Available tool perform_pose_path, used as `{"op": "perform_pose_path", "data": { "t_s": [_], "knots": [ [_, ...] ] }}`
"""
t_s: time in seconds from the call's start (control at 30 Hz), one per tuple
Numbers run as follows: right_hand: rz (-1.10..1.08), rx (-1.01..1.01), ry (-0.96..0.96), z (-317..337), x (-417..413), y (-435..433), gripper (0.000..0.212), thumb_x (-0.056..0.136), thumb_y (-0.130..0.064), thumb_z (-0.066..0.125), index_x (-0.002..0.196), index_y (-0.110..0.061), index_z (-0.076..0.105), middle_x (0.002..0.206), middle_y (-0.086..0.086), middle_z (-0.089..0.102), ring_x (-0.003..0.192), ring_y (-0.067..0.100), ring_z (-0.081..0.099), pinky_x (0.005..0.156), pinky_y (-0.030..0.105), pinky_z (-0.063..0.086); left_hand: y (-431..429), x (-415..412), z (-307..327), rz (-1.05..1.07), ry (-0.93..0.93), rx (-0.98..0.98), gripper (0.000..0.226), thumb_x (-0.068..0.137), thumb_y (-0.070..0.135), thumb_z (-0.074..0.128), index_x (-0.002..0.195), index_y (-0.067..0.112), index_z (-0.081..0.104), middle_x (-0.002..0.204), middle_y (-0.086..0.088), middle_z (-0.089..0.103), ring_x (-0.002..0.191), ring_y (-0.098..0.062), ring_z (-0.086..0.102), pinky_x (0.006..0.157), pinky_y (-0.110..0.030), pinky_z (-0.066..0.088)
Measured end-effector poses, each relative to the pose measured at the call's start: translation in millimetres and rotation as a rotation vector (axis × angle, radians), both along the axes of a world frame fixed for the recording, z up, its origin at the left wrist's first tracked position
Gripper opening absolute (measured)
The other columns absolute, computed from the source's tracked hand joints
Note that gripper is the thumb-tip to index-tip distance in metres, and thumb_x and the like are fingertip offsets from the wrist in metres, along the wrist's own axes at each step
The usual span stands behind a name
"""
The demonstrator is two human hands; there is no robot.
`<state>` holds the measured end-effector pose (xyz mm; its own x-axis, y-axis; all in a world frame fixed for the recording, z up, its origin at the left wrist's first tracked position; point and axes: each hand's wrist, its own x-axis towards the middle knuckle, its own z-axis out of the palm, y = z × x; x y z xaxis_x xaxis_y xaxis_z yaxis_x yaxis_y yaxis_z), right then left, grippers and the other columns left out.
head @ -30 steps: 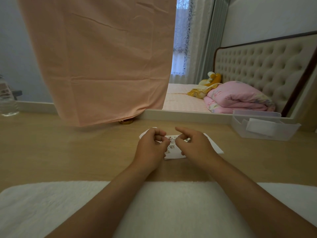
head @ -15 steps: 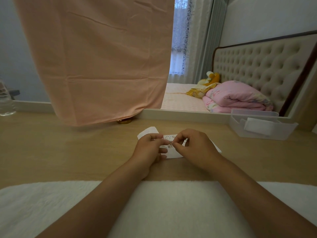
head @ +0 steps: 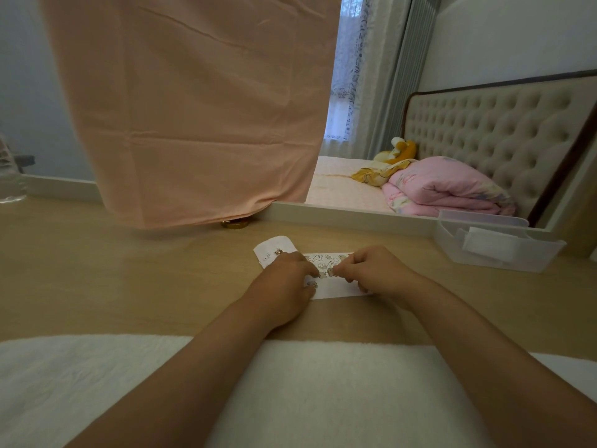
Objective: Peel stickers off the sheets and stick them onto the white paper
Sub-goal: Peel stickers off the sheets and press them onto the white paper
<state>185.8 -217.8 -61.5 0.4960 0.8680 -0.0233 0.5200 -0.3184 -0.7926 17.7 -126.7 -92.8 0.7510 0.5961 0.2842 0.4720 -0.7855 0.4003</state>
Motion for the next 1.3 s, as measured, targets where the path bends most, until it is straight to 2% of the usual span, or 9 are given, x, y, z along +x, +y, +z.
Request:
{"op": "perform_pose_path", "data": {
  "t_s": [0.2, 0.33, 0.53, 0.7, 0.77, 0.87, 1.03, 1.13, 1.3],
  "knots": [
    [0.047, -0.189, -0.096, -4, 6, 21, 0.027, 0.08, -0.033, 0.082, 0.064, -0.016, 0.068, 0.063, 0.002, 0.053, 0.059, 0.016, 0.047, 0.061, 0.027, 0.039, 2, -1, 0, 0.001, 0.019, -0.016, 0.024, 0.097, 0.029, 0.06, 0.117, 0.023, 0.071, 0.123, 0.002, 0.062, 0.116, -0.015, 0.053, 0.09, -0.028, 0.045],
    [0.068, -0.236, -0.137, -5, 8, 27, 0.025, 0.08, -0.036, 0.08, 0.074, -0.015, 0.07, 0.07, 0.007, 0.048, 0.065, 0.019, 0.043, 0.061, 0.029, 0.035, 4, 0, 0, 0.002, 0.01, -0.033, 0.025, 0.096, 0.03, 0.061, 0.118, 0.023, 0.071, 0.124, 0.001, 0.062, 0.116, -0.016, 0.053, 0.093, -0.03, 0.047],
    [0.053, -0.255, -0.177, -5, 9, 29, 0.043, 0.08, -0.038, 0.081, 0.09, 0.003, 0.074, 0.07, 0.007, 0.051, 0.064, 0.018, 0.045, 0.061, 0.027, 0.036, 6, 1, -2, 0.01, 0.007, -0.042, 0.025, 0.095, 0.031, 0.062, 0.118, 0.024, 0.071, 0.125, 0.001, 0.062, 0.116, -0.015, 0.052, 0.092, -0.028, 0.044],
    [0.044, -0.283, -0.262, -4, 4, 32, 0.034, 0.079, -0.035, 0.082, 0.065, -0.012, 0.062, 0.06, 0.004, 0.045, 0.055, 0.017, 0.041, 0.055, 0.026, 0.033, 6, 3, -2, 0.013, 0.008, -0.044, 0.025, 0.096, 0.031, 0.062, 0.118, 0.023, 0.07, 0.124, 0.001, 0.062, 0.115, -0.016, 0.052, 0.089, -0.028, 0.044],
    [0.04, -0.305, -0.321, -3, 2, 34, 0.034, 0.077, -0.036, 0.081, 0.065, -0.013, 0.06, 0.064, 0.006, 0.05, 0.06, 0.019, 0.046, 0.058, 0.028, 0.037, 6, 3, -3, 0.011, 0.013, -0.041, 0.025, 0.096, 0.03, 0.061, 0.118, 0.024, 0.07, 0.124, 0.001, 0.062, 0.115, -0.016, 0.053, 0.089, -0.028, 0.044],
    [0.018, -0.378, -0.422, 0, 1, 41, 0.04, 0.074, -0.044, 0.082, 0.085, -0.006, 0.075, 0.08, 0.008, 0.072, 0.076, 0.023, 0.068, 0.072, 0.031, 0.055, 6, 3, -3, 0.003, 0.018, -0.039, 0.026, 0.096, 0.029, 0.06, 0.121, 0.023, 0.068, 0.125, 0.0, 0.061, 0.116, -0.017, 0.052, 0.09, -0.029, 0.044],
    [-0.02, -0.485, -0.593, 15, -7, 43, 0.053, 0.062, -0.062, 0.082, 0.094, -0.022, 0.068, 0.085, -0.003, 0.072, 0.079, 0.02, 0.072, 0.083, 0.035, 0.058, 3, 2, -3, 0.004, 0.04, -0.036, 0.027, 0.098, 0.029, 0.058, 0.124, 0.025, 0.065, 0.129, 0.001, 0.058, 0.121, -0.017, 0.048, 0.093, -0.03, 0.042],
    [-0.05, -0.448, -0.552, 12, -5, 38, 0.057, 0.061, -0.063, 0.083, 0.093, -0.018, 0.069, 0.082, -0.001, 0.071, 0.075, 0.02, 0.071, 0.077, 0.033, 0.057, 1, 1, -5, -0.007, 0.059, -0.012, 0.03, 0.1, 0.03, 0.054, 0.13, 0.029, 0.059, 0.134, 0.003, 0.054, 0.126, -0.017, 0.044, 0.097, -0.031, 0.039],
    [-0.052, -0.199, -0.464, -7, 0, 14, 0.033, 0.078, -0.045, 0.079, 0.103, -0.03, 0.064, 0.096, -0.012, 0.058, 0.093, 0.013, 0.058, 0.083, 0.029, 0.05, -4, -3, -2, -0.028, 0.128, 0.057, 0.038, 0.102, 0.032, 0.047, 0.14, 0.036, 0.048, 0.141, 0.005, 0.048, 0.133, -0.017, 0.04, 0.102, -0.037, 0.044]
  ]
}}
